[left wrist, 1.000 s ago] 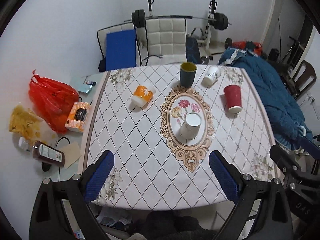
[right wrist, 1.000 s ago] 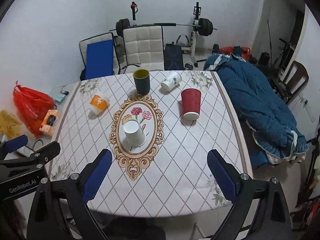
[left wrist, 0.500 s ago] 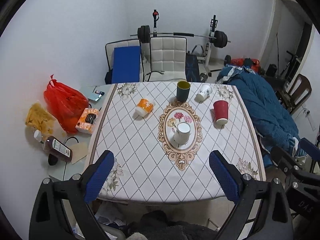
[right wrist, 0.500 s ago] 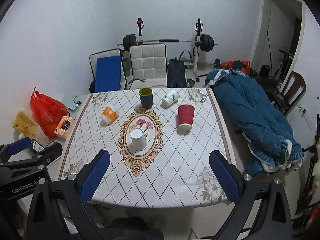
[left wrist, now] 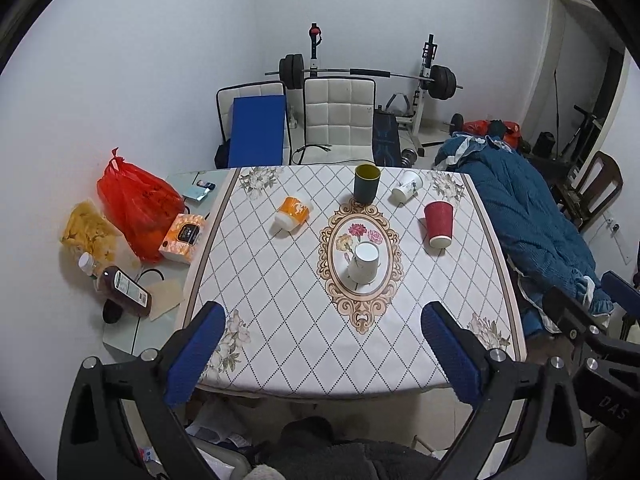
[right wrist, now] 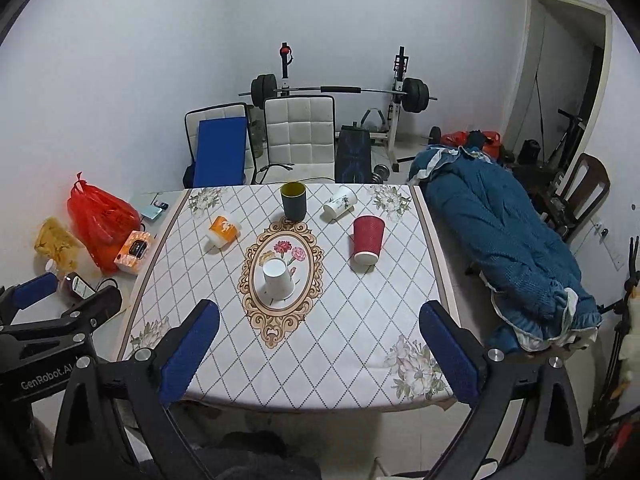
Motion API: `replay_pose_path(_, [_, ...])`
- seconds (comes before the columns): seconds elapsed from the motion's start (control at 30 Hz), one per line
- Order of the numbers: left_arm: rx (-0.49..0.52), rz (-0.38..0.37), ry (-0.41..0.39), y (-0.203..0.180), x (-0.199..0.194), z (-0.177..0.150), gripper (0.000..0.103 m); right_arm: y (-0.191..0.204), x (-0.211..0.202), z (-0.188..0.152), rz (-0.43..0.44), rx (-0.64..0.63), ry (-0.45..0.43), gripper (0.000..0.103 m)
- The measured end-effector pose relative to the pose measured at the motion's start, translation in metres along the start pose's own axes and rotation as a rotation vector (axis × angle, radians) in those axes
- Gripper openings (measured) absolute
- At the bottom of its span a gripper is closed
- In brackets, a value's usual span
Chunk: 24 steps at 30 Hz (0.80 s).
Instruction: Flip cup upside down
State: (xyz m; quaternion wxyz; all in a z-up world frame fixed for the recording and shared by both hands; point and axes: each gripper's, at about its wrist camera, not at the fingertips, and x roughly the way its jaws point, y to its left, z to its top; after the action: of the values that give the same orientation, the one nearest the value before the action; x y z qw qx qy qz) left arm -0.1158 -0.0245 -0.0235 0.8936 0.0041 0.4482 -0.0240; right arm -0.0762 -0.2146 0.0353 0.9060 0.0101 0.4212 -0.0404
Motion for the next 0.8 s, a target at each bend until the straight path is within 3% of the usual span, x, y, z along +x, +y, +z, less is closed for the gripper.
replay_pose_path(0.8, [-0.008, 0.023, 0.024, 0.001, -0.002, -0.007, 0.1, -0.002, 0.004, 0.001, 0.006, 0.013, 0.032, 0.102])
